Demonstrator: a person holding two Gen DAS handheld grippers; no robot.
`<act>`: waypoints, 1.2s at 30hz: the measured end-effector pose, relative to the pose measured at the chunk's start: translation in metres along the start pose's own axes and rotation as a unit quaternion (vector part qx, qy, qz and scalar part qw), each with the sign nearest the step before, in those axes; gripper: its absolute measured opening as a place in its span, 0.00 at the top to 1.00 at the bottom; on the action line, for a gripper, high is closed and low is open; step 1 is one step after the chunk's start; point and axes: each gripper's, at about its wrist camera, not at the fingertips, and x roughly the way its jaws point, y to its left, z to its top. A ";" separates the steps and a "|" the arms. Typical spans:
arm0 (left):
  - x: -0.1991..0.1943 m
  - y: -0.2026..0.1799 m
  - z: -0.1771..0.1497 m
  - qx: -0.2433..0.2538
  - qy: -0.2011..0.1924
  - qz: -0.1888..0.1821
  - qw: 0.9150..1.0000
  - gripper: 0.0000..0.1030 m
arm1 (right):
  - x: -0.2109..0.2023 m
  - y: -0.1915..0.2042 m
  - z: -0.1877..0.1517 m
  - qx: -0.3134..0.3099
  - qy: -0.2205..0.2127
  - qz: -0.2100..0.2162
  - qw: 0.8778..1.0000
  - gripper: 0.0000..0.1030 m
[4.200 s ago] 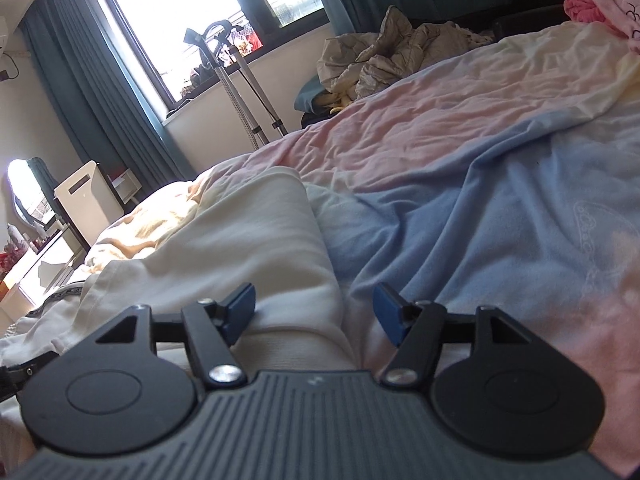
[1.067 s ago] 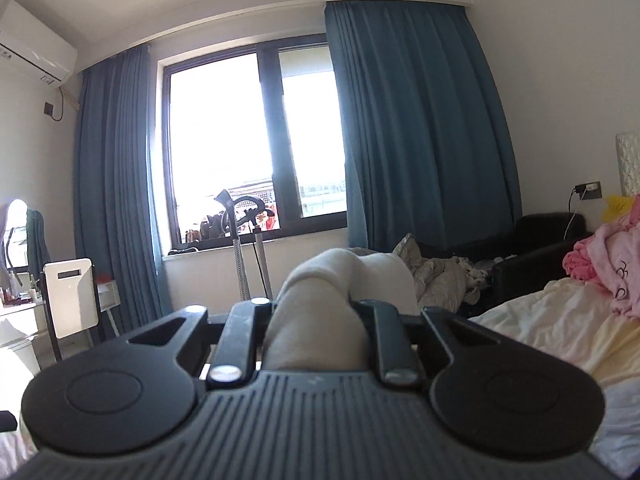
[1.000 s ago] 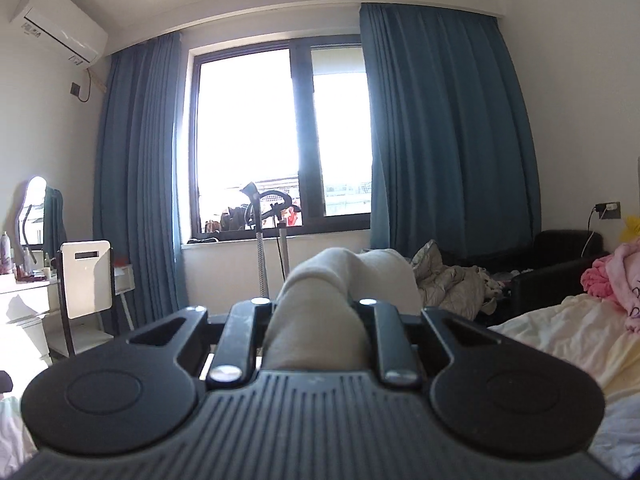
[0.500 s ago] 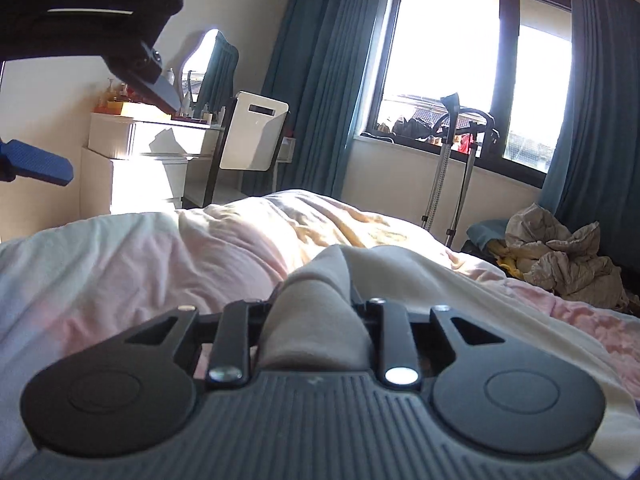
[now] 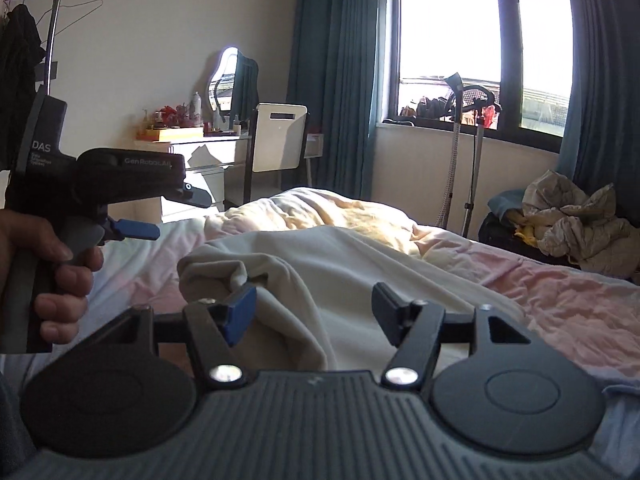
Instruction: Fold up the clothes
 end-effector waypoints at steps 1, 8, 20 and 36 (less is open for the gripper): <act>0.001 -0.004 -0.005 0.013 0.004 0.009 1.000 0.15 | -0.003 -0.012 -0.005 0.015 0.004 -0.022 1.000 0.37; -0.014 -0.030 -0.033 0.090 0.012 0.013 0.996 0.15 | 0.021 -0.050 -0.041 0.108 0.093 -0.064 0.988 0.37; 0.014 -0.017 -0.043 0.061 0.049 0.091 0.993 0.14 | 0.033 -0.012 -0.055 -0.036 0.129 -0.080 0.988 0.32; -0.005 -0.001 -0.025 -0.033 -0.019 0.030 0.999 0.13 | 0.027 -0.060 -0.049 0.096 0.080 -0.164 0.978 0.55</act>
